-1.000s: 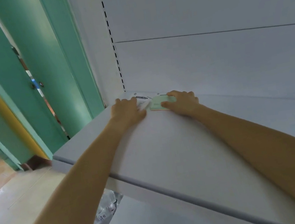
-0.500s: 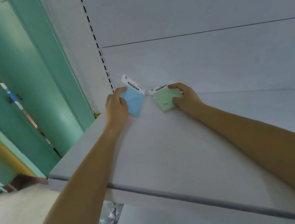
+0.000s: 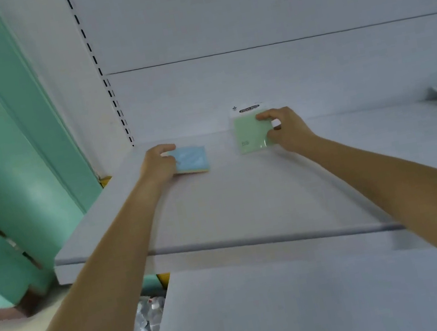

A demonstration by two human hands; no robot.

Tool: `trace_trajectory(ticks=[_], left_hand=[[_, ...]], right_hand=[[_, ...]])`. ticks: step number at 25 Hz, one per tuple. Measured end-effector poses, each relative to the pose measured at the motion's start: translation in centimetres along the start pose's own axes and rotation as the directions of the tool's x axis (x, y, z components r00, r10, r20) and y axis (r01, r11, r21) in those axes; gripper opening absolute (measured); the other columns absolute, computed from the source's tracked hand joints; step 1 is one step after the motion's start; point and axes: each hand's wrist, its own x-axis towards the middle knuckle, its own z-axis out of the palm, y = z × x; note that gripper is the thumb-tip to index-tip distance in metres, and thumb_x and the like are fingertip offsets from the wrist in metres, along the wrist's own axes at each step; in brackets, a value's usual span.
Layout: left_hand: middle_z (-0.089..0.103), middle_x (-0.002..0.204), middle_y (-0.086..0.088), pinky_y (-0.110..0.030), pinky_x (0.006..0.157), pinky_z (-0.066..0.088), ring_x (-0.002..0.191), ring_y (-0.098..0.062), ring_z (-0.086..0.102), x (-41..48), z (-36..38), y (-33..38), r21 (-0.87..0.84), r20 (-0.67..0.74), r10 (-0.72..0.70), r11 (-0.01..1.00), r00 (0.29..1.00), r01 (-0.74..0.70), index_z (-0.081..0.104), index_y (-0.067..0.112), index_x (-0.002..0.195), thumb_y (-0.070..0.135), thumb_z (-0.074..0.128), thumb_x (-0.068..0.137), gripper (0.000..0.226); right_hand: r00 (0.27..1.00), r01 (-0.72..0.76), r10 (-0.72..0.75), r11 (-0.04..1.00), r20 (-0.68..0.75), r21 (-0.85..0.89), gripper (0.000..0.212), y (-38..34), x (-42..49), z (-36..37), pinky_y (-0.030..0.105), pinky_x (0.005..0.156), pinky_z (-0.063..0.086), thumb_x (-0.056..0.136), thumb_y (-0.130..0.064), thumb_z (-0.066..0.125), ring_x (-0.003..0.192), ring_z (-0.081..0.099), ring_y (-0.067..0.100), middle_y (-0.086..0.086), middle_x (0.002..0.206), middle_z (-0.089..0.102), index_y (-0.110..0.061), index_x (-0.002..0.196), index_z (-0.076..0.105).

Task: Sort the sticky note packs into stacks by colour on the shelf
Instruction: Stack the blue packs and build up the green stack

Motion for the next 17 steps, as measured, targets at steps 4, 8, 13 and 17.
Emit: trace_trajectory(ticks=[4,8,13,17], left_hand=[[0.054,0.106,-0.012,-0.032,0.076,0.051,0.093,-0.023,0.055,-2.9,4.2,3.1,-0.207,0.116,-0.015,0.978,0.993,0.039,0.056,0.005,0.122,-0.010,0.035,0.085,0.044],[0.053,0.108,-0.008,-0.025,0.061,0.047,0.093,-0.023,0.053,-6.6,9.9,6.2,-0.225,0.205,0.096,0.973,0.974,-0.049,0.057,0.007,0.121,-0.006,0.032,0.088,0.043],[0.052,0.129,-0.016,-0.034,0.077,0.052,0.096,-0.022,0.053,-10.7,18.4,10.8,-0.255,0.238,0.144,0.964,0.961,-0.082,0.054,0.006,0.125,-0.005,0.031,0.090,0.043],[0.048,0.136,-0.017,-0.035,0.083,0.051,0.102,-0.022,0.052,-14.3,27.4,14.8,-0.303,0.240,0.161,0.949,0.957,-0.083,0.047,0.006,0.131,-0.005,0.029,0.091,0.045]], right_hand=[[0.989,-0.085,0.087,0.996,-0.117,0.024,0.049,2.6,-4.7,-4.3,0.006,0.052,0.041,0.081,0.008,0.044,0.083,0.054,0.022,0.011,0.131,0.048,-0.012,0.125,0.055],[0.969,-0.142,0.144,0.990,-0.199,0.024,0.050,6.4,-7.4,-9.6,0.007,0.052,0.041,0.081,0.007,0.042,0.086,0.053,0.021,0.017,0.130,0.048,-0.013,0.126,0.053],[0.946,-0.178,0.180,0.984,-0.268,0.031,0.052,11.7,-10.8,-17.5,-0.002,0.052,0.037,0.079,0.010,0.042,0.089,0.050,0.019,0.019,0.128,0.052,-0.011,0.126,0.054],[0.930,-0.200,0.230,0.971,-0.287,0.128,0.051,16.3,-13.9,-25.6,0.009,0.062,0.037,0.080,0.012,0.040,0.093,0.046,0.018,0.002,0.111,0.050,-0.009,0.125,0.055]])
